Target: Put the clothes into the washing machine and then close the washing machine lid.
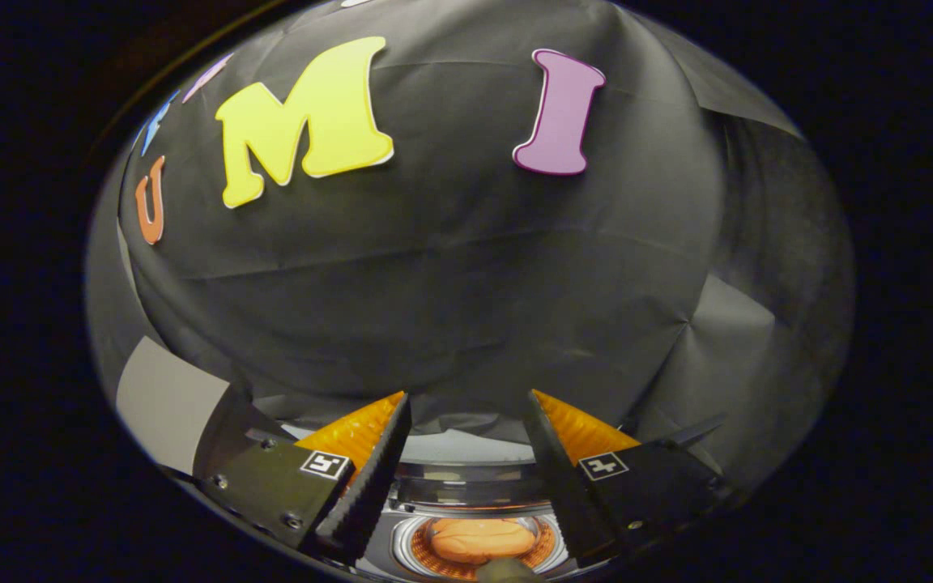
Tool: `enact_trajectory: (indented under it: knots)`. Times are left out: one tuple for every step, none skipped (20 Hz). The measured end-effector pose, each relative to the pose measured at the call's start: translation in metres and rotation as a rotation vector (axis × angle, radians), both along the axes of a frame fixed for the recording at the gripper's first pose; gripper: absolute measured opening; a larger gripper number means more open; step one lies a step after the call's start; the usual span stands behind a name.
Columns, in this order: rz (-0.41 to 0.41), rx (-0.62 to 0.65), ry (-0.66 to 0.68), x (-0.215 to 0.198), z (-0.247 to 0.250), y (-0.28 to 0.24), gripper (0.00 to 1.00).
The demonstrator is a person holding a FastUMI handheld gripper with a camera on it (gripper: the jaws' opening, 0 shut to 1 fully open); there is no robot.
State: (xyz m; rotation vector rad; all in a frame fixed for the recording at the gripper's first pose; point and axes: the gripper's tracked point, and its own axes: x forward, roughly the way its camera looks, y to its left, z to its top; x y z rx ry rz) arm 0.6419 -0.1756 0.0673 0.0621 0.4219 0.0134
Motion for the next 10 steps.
enact_trajectory:
  knots:
    - [0.009,-0.007,0.002,-0.0030,-0.0036,0.0017,0.88]
    - [0.000,-0.022,-0.031,-0.0045,0.0010,0.0009,0.88]
    - [0.003,-0.019,-0.024,-0.0036,-0.0026,-0.0025,0.91]
    - [0.004,-0.009,-0.025,-0.0032,-0.0025,-0.0031,0.93]
    - [0.008,-0.002,-0.027,-0.0037,-0.0025,-0.0026,0.93]
    - [0.010,-0.002,-0.023,-0.0047,-0.0033,-0.0031,0.94]
    - [0.011,-0.004,-0.022,-0.0046,-0.0023,-0.0027,0.93]
    - [0.011,-0.005,-0.027,-0.0048,-0.0022,-0.0020,0.94]
    - [0.012,-0.007,-0.037,-0.0057,-0.0025,-0.0018,0.94]
    - [0.013,-0.009,-0.048,-0.0073,-0.0007,-0.0014,0.93]
